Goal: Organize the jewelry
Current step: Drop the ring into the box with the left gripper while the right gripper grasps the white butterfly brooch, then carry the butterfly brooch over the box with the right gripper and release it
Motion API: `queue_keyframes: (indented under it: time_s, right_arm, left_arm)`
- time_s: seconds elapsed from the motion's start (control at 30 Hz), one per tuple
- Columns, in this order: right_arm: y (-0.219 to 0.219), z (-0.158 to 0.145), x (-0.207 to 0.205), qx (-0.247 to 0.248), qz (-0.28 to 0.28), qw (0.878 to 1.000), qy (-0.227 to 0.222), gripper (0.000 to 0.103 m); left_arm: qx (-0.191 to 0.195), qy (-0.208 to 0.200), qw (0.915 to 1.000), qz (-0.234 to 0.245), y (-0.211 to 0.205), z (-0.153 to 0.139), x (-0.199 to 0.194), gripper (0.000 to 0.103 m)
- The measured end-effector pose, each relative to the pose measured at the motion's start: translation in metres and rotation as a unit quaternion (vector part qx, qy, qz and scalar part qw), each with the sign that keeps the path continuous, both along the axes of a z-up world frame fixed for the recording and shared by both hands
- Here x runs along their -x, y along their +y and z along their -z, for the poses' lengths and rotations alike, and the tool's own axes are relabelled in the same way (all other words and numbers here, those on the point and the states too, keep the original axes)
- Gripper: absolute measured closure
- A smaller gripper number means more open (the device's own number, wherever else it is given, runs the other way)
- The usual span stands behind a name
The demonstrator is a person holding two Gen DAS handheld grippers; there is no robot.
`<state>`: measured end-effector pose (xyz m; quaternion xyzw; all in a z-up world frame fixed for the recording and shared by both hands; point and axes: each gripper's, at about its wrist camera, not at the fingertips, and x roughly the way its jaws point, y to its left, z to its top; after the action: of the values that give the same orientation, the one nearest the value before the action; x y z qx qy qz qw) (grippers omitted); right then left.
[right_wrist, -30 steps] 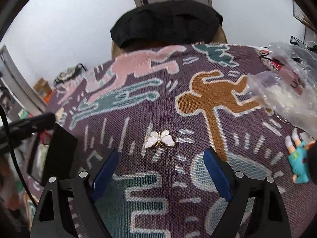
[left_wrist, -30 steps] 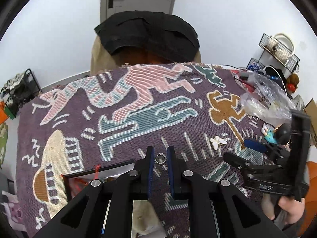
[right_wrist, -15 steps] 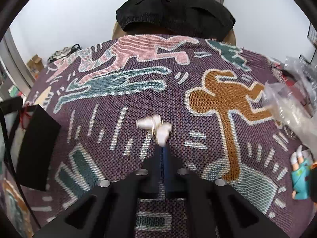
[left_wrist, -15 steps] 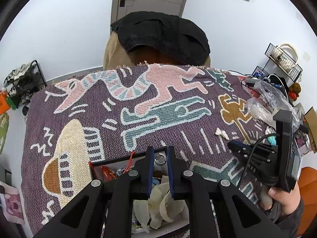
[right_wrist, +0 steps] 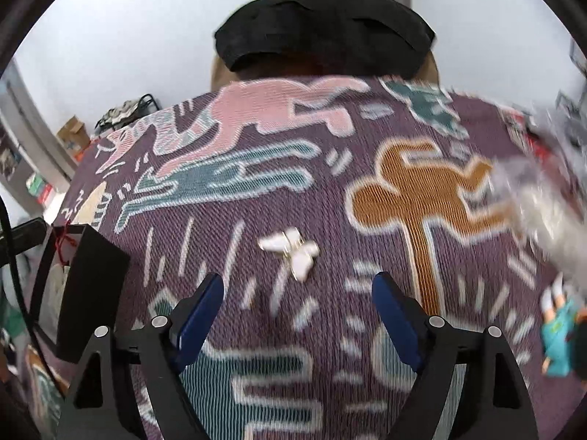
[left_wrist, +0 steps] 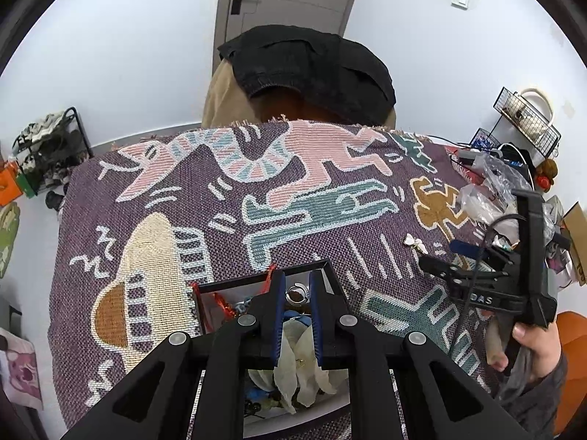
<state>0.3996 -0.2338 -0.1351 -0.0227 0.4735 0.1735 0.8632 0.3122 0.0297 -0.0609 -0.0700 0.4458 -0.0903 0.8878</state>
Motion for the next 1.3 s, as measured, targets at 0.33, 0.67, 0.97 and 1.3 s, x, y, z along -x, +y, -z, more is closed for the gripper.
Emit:
queue_keyframes:
  time_s: [0.33,0.67,0.97,1.3]
  right_arm:
    - [0.023,0.018,-0.023,0.056,0.001,0.998,0.002,0.048]
    - [0.011,0.003,-0.016,0.02,0.004,1.0,-0.006,0.061]
    - [0.027,-0.064,0.017,-0.016,-0.026,0.997,-0.066,0.061]
    - [0.075,-0.095,0.048,-0.064,-0.092,0.991,-0.079,0.061]
  left_arm:
    - [0.0,0.005,0.9999,-0.012,0.015,0.004,0.001,0.089]
    - [0.003,0.024,0.9997,-0.007,0.016,0.015,0.001,0.089]
    - [-0.006,0.033,0.9995,0.0,0.013,0.01,0.006,0.057]
    - [0.001,-0.013,0.9993,-0.035,0.042,-0.012,0.031,0.029]
